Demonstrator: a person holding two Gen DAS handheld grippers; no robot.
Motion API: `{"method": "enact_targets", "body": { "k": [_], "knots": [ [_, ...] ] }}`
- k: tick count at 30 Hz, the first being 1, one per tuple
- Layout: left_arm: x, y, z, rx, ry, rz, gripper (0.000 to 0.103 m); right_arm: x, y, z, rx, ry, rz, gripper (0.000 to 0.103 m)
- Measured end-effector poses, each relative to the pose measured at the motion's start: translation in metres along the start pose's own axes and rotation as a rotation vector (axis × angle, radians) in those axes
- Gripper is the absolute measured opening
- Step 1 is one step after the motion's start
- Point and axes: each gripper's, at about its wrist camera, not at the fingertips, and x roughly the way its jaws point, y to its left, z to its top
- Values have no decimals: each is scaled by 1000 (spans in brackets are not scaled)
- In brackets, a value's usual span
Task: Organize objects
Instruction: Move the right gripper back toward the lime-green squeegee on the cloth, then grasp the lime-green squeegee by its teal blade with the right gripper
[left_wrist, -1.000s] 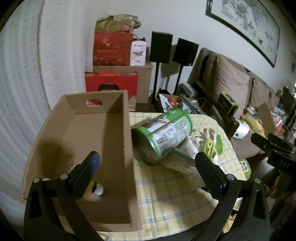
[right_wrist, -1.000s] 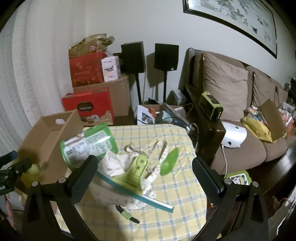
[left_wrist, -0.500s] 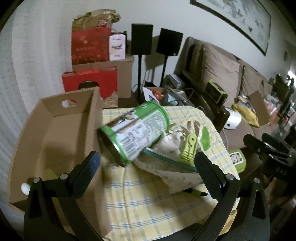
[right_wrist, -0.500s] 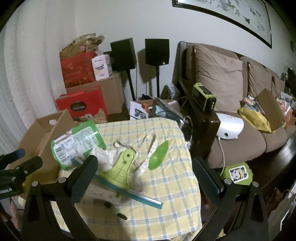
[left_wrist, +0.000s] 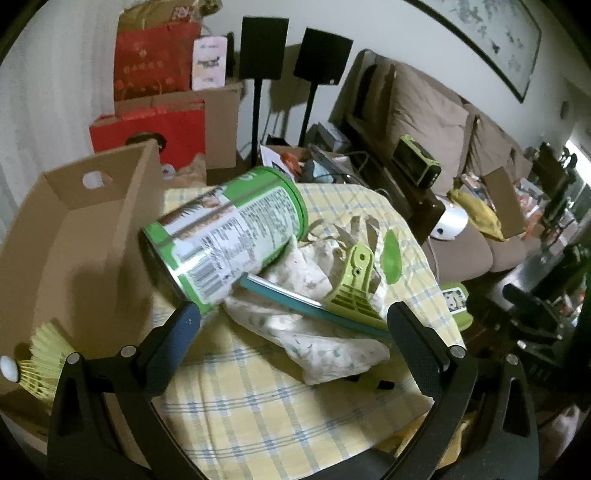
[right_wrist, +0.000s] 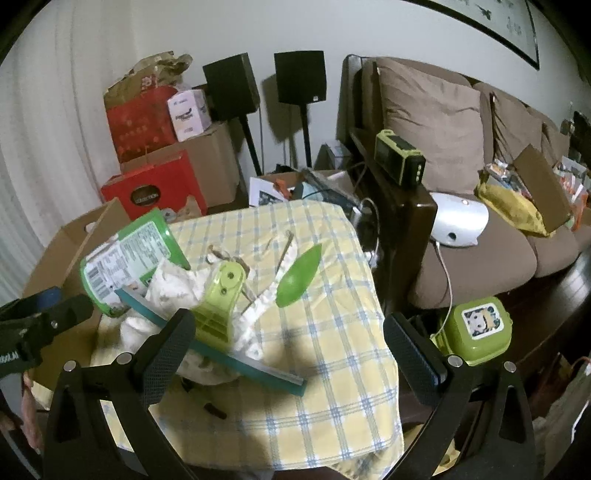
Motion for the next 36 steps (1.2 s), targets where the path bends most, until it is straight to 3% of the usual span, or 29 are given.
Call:
{"method": "enact_targets", "body": {
  "k": [7, 9, 11, 15, 20, 25, 36],
  "knots": [
    [17, 0, -1, -31, 35, -21, 95, 9, -7, -12, 10, 31, 20, 100],
    [21, 0, 0, -43, 47, -36, 92, 12, -11, -15, 24, 44, 41, 95],
    [25, 0, 0, -57, 54, -49, 89, 16, -14, -19, 40, 58, 74, 82],
    [32, 0, 1, -86, 66, -77, 80, 23, -21, -28, 90, 97, 127, 73],
    [41, -2, 0, -105, 92, -95, 70, 29, -36, -38, 205, 139, 211, 49],
    [50, -4, 0, -122, 115, -105, 68, 31, -44, -43, 293, 163, 281, 42],
    [67, -1, -4, -172, 165, -125, 68, 40, -7, -40, 28, 175, 244, 42]
  ]
}}
